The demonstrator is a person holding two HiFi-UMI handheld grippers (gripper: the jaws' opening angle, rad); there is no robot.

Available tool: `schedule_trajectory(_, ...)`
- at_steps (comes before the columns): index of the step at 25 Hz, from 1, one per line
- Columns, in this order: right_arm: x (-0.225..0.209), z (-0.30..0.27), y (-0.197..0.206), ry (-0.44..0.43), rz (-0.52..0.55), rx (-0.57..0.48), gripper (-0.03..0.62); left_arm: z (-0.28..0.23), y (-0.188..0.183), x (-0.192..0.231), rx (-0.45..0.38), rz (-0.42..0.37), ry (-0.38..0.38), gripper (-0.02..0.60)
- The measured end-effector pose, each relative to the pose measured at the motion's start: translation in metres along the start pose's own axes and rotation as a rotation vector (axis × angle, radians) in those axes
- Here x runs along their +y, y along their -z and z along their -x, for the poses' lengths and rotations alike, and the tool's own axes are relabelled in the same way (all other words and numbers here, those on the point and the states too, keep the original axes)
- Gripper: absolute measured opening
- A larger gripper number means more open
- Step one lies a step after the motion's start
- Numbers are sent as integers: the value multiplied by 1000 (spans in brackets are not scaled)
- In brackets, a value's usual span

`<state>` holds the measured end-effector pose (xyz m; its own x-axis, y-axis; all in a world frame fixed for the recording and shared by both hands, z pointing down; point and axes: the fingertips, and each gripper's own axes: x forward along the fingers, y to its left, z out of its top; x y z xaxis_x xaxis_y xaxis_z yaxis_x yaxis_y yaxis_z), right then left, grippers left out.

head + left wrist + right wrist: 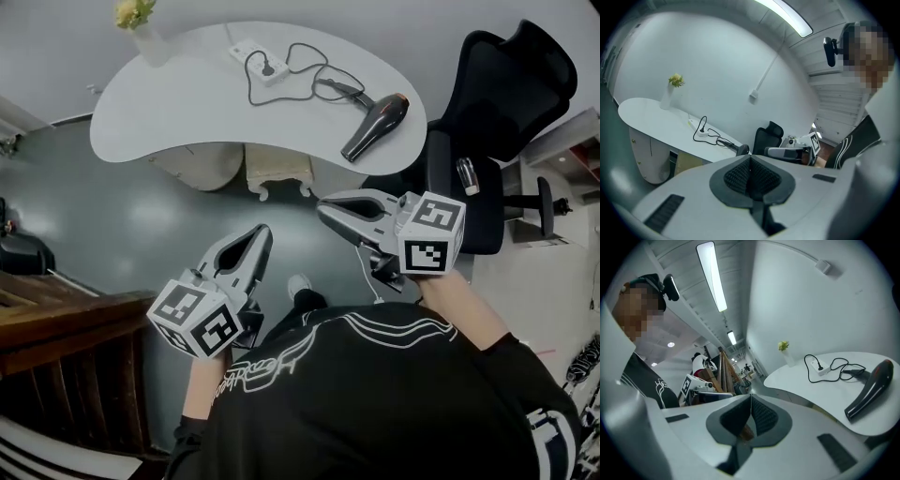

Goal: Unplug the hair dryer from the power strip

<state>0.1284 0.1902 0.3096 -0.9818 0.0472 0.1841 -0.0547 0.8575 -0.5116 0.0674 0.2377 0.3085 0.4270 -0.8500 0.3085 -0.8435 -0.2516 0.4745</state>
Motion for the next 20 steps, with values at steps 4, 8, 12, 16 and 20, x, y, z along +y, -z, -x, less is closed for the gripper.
schedule_trajectory(4,-22,-29,-27,63,25,6,-3,0,-26,43,-6,16,40,3)
schedule_trajectory(8,-36,-45,-50,113,48,-40,-3,-4,-45,70,-8,3,73,3)
schedule_trajectory(12,-47,-60,-55,124,43,-34,-3,-11,-63,88,-25,11,96,3)
schedule_trajectory(16,-70,-73,-69,129,46,-35,-3,-28,-81,112,-29,11,92,3)
schedule_trajectory(20,-108,-87,-75,151,36,-10,-3,-47,-90,139,-18,43,72,3)
